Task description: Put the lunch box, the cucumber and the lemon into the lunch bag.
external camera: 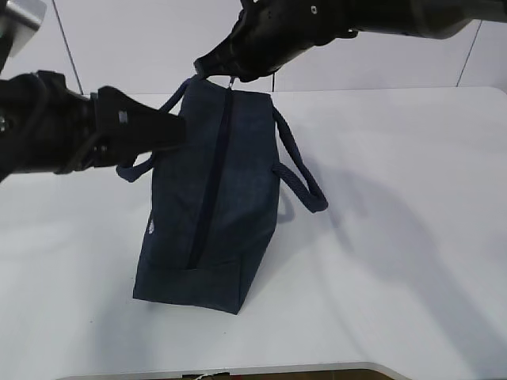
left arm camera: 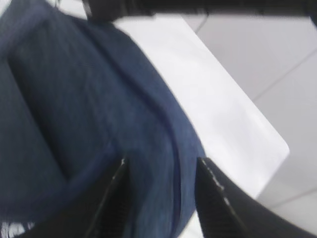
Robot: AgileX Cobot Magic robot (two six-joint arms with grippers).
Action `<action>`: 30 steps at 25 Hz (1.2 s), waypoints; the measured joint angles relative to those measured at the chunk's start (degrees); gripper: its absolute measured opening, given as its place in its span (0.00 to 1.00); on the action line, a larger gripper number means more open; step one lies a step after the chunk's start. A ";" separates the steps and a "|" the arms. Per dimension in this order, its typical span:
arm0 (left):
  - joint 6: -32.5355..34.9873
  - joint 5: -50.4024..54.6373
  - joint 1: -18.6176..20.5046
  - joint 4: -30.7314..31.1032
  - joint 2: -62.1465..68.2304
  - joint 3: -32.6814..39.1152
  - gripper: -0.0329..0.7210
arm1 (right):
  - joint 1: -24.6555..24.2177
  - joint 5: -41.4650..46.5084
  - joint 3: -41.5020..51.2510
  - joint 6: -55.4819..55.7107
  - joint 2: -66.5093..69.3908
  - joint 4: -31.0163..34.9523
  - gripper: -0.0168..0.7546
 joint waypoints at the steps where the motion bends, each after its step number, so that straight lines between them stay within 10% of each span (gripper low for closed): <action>1: -0.26 -1.05 0.00 0.00 0.00 -0.70 0.47 | 0.00 0.33 0.00 0.00 0.00 0.41 0.03; 30: -1.65 -6.36 0.70 -0.57 16.53 -11.64 0.36 | 0.00 1.52 0.00 0.00 0.00 3.09 0.03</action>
